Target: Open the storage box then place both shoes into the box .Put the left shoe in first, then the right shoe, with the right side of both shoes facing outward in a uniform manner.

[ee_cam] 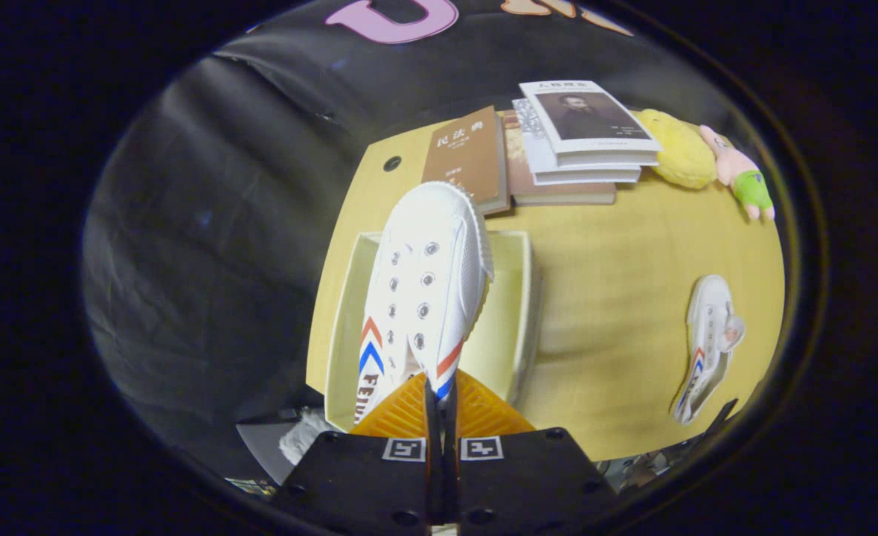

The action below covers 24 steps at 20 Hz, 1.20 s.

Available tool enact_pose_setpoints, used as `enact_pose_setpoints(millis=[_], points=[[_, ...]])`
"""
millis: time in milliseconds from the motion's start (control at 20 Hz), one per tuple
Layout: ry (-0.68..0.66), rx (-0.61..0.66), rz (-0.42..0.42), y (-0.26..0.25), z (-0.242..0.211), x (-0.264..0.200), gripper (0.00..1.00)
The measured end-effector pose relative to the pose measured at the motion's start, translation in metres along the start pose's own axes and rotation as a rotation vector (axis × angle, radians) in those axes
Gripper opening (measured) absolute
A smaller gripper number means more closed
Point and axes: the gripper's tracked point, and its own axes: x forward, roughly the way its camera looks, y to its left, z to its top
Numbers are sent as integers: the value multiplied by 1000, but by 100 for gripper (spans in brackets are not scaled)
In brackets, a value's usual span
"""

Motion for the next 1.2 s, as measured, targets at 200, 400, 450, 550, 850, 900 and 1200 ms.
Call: enact_pose_setpoints(millis=[200, 400, 450, 550, 850, 900, 1200], points=[[-4, -8, -32, 27, -23, 36, 3], [-2, -21, -92, 26, -32, 70, 3], [5, -15, -111, 24, -37, 80, 3], [32, 1, -139, 22, -46, 99, 3], [63, 38, -197, 13, -57, 144, 3], [71, 35, -211, 10, -57, 148, 3], [95, -5, -217, 6, -63, 162, 4]])
